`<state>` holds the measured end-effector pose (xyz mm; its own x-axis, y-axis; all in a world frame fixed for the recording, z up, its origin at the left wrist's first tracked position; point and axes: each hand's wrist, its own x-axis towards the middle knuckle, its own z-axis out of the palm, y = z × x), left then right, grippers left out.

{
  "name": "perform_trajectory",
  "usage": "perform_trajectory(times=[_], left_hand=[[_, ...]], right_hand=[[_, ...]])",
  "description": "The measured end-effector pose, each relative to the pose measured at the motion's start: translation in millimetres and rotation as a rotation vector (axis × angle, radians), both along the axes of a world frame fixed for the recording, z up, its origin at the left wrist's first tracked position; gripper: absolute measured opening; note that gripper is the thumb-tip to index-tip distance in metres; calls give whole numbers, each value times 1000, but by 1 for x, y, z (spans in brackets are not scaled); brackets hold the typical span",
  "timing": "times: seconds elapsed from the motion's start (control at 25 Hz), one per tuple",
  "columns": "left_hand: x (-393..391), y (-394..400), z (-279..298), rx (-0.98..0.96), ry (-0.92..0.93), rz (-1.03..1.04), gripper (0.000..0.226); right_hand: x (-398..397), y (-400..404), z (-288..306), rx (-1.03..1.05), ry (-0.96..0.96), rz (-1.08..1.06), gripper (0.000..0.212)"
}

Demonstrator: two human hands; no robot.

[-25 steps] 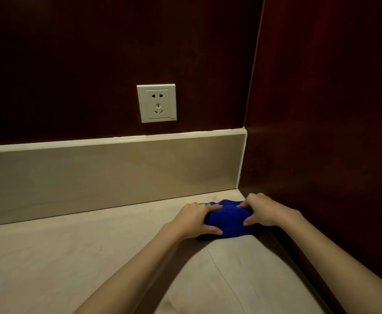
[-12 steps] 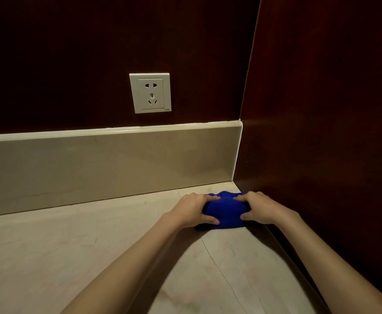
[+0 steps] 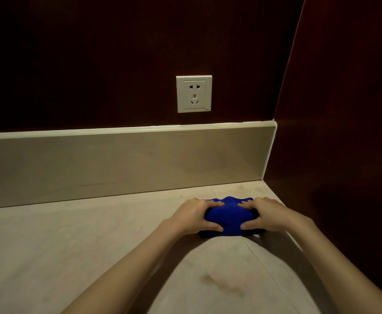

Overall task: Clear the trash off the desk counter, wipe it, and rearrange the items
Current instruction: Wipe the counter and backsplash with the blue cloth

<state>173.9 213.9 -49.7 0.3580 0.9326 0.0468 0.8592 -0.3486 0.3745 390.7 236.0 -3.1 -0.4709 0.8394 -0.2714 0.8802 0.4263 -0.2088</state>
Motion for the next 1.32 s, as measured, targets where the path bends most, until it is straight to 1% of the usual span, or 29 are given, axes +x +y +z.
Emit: perform_trajectory(times=[0.16,0.32,0.48,0.6,0.68,0.84,1.04,1.2,1.32], left_hand=[[-38,-32,4,5,-23,33,71],[-79,-69,5,30,-57,75,70],[-116,-106,4,27,-66,126,70],[-127,-125,2,25,-70,166,71],[-125,-130,1,31,-64,176,72],[-115,-130,3,31,-31,202,71],[-87,-125,5,17,-19,233,72],[-45,-115,4,31,-32,221,71],[-8,-100,4,41,-42,195,70]], right_hand=[[-38,-20,-1,65,8,22,61],[-79,-44,-2,115,-1,93,61],[-118,-71,-6,185,14,203,55],[-130,-80,-10,203,25,269,53],[-125,-77,-12,187,53,290,53],[-103,-68,-16,107,171,313,56],[-71,-54,-18,-1,299,284,55],[-29,-37,-13,-138,298,256,49],[7,-25,-5,-171,249,214,46]])
